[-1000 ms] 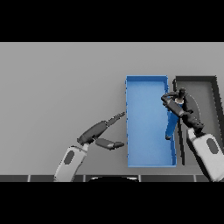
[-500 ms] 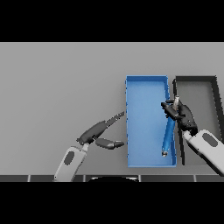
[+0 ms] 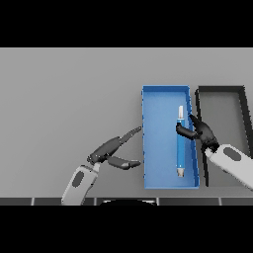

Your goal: Pick up the blue pipe and place it into the blue bin.

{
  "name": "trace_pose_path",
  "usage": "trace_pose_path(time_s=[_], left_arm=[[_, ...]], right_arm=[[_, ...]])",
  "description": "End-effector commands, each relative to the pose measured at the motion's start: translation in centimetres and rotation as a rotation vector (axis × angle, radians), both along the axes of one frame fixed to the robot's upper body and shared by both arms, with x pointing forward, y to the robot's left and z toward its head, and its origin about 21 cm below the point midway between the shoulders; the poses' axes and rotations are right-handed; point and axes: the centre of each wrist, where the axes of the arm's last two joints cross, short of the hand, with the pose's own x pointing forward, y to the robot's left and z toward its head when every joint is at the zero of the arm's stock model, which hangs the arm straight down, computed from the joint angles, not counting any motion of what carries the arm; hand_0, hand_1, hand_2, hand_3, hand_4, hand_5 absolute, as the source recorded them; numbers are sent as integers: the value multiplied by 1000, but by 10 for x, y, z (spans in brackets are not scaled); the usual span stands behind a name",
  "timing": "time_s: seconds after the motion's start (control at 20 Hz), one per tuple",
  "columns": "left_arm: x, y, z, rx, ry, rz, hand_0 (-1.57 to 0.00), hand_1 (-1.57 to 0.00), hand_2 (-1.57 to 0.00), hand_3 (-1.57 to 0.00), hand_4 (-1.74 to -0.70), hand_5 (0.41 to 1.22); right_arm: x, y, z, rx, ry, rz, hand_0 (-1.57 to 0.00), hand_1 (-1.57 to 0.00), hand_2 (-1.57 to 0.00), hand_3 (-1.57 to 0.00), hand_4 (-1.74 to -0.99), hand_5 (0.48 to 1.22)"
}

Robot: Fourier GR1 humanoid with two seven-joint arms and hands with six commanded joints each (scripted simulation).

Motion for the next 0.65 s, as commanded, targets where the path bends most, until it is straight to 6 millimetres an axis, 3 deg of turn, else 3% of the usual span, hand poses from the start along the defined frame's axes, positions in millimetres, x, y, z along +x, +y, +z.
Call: trace_pose_path(time_s=[0.0,0.25,0.6], left_arm=[[1,0,1,4,3,2,1,1,1,1,-886,428],[1,0,-4,1,8,2,1,1,1,1,-887,431],[8,-6,-4,15,7,10,1,1,1,1,-885,431]], right_arm=[[1,0,-2,-4,1,0,-40,-37,-37,-21,-1046,759],[1,0,-1,-26,3,12,-13,-11,-11,-6,-1022,672],[3,1,-2,-21,15,35,-6,-5,-5,-3,-1022,643]])
